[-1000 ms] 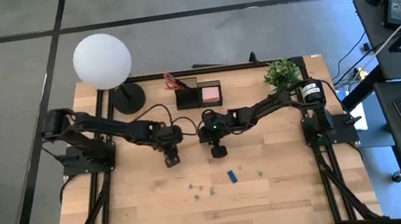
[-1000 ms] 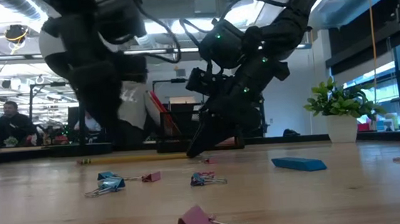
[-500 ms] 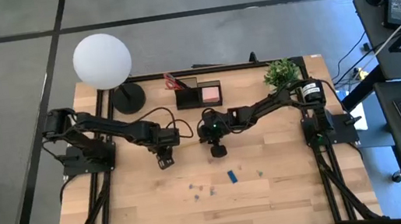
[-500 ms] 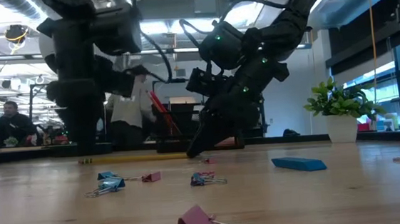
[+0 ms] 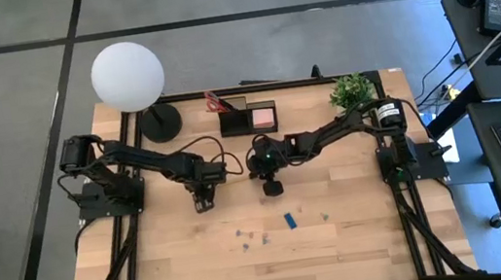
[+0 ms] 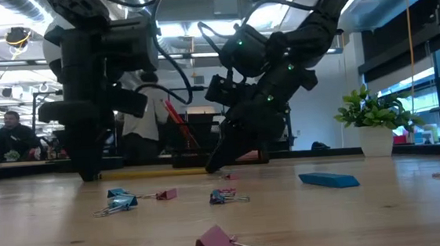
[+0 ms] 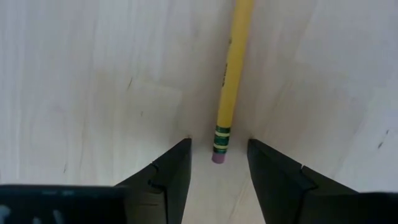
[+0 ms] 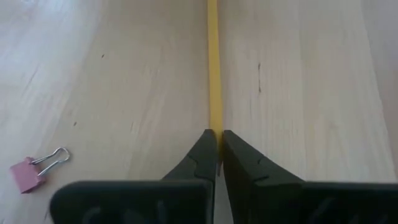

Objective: Pick and place office supplies into organizer
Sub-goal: Put the yellow pencil into the black desk organizer

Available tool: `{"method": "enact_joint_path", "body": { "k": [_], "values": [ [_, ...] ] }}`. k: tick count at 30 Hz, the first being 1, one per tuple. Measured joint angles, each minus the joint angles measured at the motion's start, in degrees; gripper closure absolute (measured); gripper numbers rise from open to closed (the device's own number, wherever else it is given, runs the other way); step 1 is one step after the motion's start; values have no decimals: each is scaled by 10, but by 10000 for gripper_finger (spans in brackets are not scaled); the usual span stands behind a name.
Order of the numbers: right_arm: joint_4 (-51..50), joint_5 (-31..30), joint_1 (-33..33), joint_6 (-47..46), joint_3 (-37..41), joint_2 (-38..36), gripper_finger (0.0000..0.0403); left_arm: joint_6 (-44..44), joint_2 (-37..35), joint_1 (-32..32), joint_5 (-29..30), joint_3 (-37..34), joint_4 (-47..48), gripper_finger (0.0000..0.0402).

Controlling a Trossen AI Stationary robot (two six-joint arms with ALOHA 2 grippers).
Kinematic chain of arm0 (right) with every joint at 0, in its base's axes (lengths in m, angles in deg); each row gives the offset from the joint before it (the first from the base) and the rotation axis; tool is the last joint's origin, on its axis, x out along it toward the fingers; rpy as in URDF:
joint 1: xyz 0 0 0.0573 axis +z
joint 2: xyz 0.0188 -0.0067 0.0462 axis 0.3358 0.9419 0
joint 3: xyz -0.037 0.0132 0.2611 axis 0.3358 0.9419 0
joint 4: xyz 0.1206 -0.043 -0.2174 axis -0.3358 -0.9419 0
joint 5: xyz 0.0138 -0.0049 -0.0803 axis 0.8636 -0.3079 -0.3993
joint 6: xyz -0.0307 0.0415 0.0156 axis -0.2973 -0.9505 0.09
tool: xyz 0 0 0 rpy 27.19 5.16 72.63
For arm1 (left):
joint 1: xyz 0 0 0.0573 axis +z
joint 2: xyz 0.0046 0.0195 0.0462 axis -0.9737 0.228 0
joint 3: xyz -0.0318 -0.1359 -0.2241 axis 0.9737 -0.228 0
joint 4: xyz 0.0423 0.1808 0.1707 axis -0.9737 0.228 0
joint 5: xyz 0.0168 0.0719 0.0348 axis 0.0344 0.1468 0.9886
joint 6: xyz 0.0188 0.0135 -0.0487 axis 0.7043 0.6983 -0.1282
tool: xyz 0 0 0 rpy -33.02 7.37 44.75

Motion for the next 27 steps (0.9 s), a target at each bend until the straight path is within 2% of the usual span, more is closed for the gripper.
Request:
{"method": "enact_joint_path", "body": {
  "k": [4, 14, 27],
  "values": [
    [1, 6, 0, 0, 0, 0, 386, 35, 1, 5, -3, 0, -3, 260],
    [1, 6, 0, 0, 0, 0, 386, 37, 1, 33, -23, -2, -6, 313],
    [7, 6, 0, 0, 1, 0, 387, 57, 2, 35, -35, -2, -15, 360]
  ]
}}
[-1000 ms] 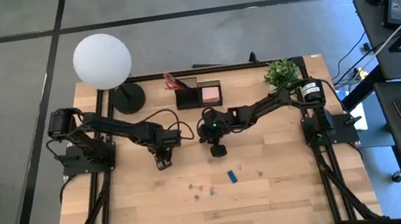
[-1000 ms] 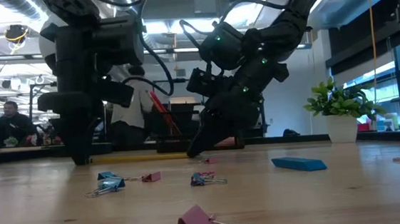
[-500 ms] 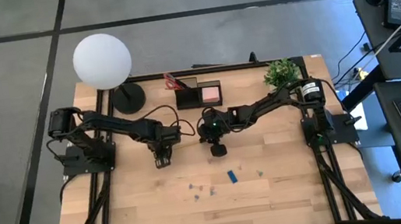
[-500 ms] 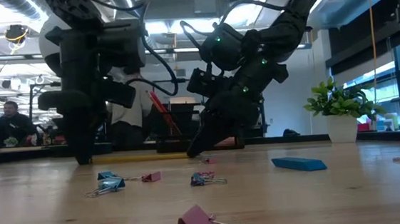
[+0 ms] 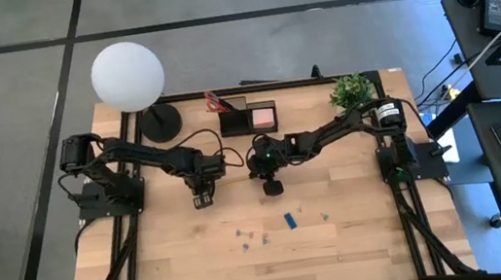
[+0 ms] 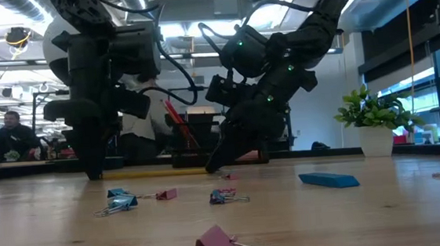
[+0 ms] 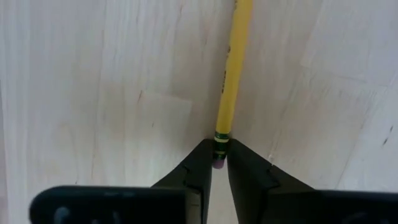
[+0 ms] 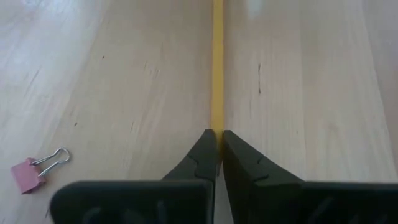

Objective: Pick and place office supplies into organizer
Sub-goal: Put the yellow pencil into the black desk organizer

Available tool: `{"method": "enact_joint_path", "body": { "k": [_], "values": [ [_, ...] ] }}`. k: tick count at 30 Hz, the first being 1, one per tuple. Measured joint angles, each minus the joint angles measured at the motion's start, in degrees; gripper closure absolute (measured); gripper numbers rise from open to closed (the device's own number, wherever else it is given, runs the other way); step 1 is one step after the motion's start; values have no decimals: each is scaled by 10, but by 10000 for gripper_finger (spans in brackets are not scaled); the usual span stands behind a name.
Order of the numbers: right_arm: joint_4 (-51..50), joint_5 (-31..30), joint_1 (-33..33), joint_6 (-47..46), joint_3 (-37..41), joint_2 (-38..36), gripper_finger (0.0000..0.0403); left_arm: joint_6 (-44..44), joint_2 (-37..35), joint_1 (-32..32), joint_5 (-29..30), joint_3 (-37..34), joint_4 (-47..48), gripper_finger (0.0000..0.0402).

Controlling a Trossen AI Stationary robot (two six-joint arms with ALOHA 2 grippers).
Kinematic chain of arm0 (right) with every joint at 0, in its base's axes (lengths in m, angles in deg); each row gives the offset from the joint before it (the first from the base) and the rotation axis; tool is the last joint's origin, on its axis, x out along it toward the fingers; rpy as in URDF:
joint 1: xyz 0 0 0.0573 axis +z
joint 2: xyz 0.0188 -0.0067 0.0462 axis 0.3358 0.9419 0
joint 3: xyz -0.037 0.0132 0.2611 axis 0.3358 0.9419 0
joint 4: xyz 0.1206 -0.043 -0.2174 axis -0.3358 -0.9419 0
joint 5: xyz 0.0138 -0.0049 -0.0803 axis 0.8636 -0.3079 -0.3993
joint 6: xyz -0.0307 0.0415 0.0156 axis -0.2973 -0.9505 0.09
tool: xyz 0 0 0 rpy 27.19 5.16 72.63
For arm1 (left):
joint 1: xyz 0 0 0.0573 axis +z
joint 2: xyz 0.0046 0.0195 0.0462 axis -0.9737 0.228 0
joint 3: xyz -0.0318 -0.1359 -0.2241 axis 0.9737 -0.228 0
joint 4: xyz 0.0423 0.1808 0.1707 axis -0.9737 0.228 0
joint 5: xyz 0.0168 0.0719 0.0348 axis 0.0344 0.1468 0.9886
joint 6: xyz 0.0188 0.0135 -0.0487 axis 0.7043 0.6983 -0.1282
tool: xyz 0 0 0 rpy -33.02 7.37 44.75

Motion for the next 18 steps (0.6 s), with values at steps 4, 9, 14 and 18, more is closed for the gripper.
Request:
{"method": "enact_joint_path", "body": {
  "k": [4, 9, 14, 18],
  "values": [
    [0, 0, 0, 0, 0, 0, 387, 21, 0, -3, 1, 0, -1, 366],
    [0, 0, 0, 0, 0, 0, 387, 31, 0, -4, -4, 0, -3, 340],
    [0, 0, 0, 0, -1, 0, 387, 29, 6, -5, -14, 1, -4, 305],
    [1, -1, 0, 0, -1, 0, 387, 4, 22, -5, -18, 5, 2, 296]
  ]
}}
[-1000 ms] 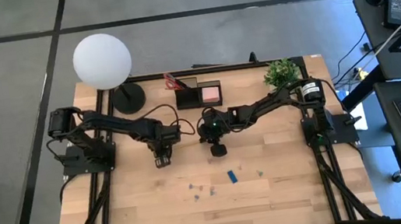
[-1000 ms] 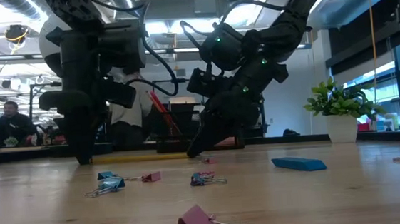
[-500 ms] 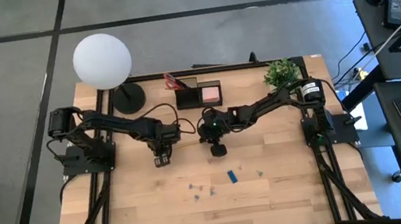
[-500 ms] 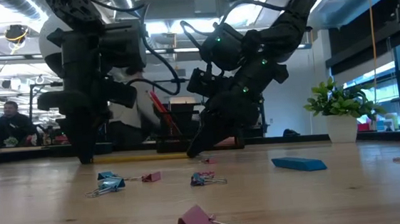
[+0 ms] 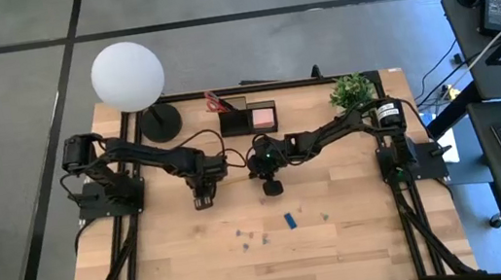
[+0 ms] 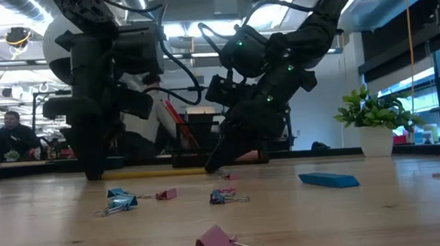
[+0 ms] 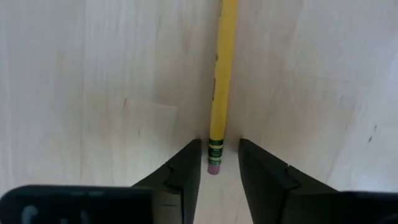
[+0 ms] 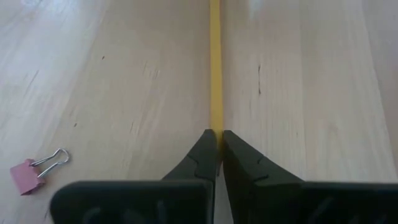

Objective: Pick and place office supplies into organizer
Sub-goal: Put the yellow pencil into the black desk organizer

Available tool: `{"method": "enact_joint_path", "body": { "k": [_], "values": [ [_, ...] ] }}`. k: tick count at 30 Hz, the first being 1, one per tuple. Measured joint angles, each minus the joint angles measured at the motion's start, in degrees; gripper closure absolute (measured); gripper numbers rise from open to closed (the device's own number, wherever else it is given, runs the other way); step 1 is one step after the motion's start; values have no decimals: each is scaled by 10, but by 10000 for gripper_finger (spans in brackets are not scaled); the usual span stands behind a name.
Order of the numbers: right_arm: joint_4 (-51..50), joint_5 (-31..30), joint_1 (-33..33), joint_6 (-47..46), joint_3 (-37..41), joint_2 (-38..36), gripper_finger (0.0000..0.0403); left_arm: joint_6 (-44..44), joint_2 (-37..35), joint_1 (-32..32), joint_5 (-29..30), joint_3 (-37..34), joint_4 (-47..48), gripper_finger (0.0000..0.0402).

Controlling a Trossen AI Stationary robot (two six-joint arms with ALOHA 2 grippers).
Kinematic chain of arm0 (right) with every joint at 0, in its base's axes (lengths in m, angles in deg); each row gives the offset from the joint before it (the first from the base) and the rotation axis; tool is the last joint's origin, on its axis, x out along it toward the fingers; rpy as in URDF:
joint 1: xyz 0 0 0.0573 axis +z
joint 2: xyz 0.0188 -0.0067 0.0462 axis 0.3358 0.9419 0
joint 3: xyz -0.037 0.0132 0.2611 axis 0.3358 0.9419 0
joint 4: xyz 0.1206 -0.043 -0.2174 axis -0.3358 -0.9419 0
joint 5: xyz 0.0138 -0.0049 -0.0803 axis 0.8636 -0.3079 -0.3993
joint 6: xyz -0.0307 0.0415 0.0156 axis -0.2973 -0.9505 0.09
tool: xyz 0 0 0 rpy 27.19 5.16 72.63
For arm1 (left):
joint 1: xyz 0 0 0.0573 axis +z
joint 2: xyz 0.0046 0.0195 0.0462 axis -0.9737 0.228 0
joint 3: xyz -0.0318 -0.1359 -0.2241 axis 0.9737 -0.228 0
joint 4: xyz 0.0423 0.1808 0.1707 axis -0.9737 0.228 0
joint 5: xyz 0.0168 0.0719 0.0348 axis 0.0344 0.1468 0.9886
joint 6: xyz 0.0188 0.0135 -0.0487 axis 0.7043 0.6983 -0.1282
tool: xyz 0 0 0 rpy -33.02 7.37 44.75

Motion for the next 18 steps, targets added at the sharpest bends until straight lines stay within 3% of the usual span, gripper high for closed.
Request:
{"method": "enact_joint_path", "body": {
  "k": [12, 18],
  "values": [
    [0, -1, 0, 0, 0, 0, 387, -15, 0, 0, 19, 0, 8, 366],
    [0, -1, 0, 0, 0, 0, 387, -15, 0, 0, 20, 0, 5, 382]
  ]
}}
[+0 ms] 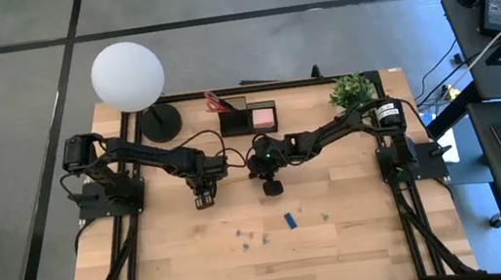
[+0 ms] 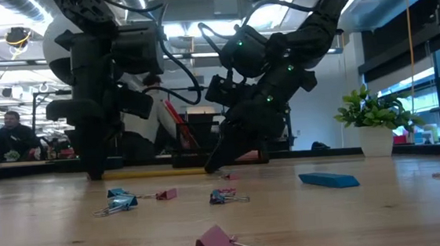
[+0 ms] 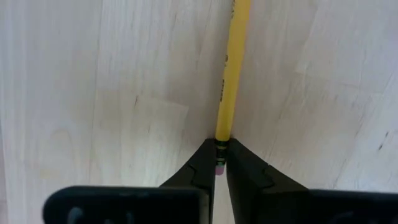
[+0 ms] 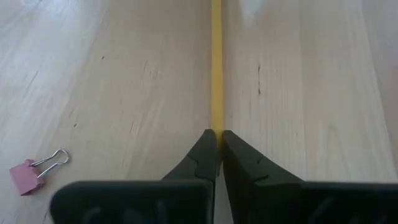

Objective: Pick and place office supplies into organizer
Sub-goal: Put the yellow pencil into the black desk organizer

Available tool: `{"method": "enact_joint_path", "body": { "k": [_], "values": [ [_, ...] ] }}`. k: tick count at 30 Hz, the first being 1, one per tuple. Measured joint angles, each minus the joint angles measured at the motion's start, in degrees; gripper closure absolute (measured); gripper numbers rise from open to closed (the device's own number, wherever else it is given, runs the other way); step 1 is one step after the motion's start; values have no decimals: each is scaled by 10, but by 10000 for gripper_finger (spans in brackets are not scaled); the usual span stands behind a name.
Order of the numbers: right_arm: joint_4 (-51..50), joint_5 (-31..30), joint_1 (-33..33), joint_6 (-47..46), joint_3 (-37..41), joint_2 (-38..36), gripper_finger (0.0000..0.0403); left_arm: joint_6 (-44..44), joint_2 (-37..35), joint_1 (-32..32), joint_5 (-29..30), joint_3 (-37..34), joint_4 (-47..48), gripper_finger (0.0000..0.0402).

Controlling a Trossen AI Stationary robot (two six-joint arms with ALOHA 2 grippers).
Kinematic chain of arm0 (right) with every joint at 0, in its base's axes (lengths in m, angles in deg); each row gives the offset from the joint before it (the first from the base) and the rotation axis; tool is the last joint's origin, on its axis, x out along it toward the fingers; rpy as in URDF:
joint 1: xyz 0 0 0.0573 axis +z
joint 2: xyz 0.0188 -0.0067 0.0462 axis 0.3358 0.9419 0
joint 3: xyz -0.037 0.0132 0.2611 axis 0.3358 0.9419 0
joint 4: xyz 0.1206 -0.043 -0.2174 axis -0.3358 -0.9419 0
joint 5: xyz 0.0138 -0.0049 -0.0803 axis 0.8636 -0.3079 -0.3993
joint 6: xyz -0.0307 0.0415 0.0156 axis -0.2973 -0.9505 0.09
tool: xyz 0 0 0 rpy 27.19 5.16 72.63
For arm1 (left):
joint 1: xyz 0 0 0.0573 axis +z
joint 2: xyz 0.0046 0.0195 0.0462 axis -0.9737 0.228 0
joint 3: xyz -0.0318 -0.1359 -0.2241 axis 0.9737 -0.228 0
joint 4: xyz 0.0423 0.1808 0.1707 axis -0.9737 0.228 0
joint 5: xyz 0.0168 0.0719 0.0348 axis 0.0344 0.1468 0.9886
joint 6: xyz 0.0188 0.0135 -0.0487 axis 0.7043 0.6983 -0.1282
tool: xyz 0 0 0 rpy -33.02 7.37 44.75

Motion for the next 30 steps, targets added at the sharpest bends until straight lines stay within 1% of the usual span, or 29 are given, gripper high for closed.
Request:
{"method": "enact_joint_path", "body": {
  "k": [8, 12, 16, 20, 24, 27, 30],
  "values": [
    [3, 0, 0, -2, 0, 0, 384, 13, 0, 0, 2, 6, 10, 383],
    [16, 2, 0, 6, 0, -1, 361, 14, 3, 0, 3, 15, 19, 383],
    [10, 1, 0, 12, -11, 1, 317, 13, 3, 0, 3, 16, 21, 384],
    [6, -1, 0, 13, -21, 2, 252, 3, 3, 0, 3, 17, 22, 384],
    [2, -2, 0, -14, -32, 3, 193, -2, 4, 0, 3, 17, 23, 384],
    [-17, -2, -1, -16, -41, -10, 165, -11, 3, 0, 3, 20, 26, 384],
    [-25, -3, -4, -15, -42, -44, 151, -10, 3, 0, 3, 30, 35, 385]
  ]
}}
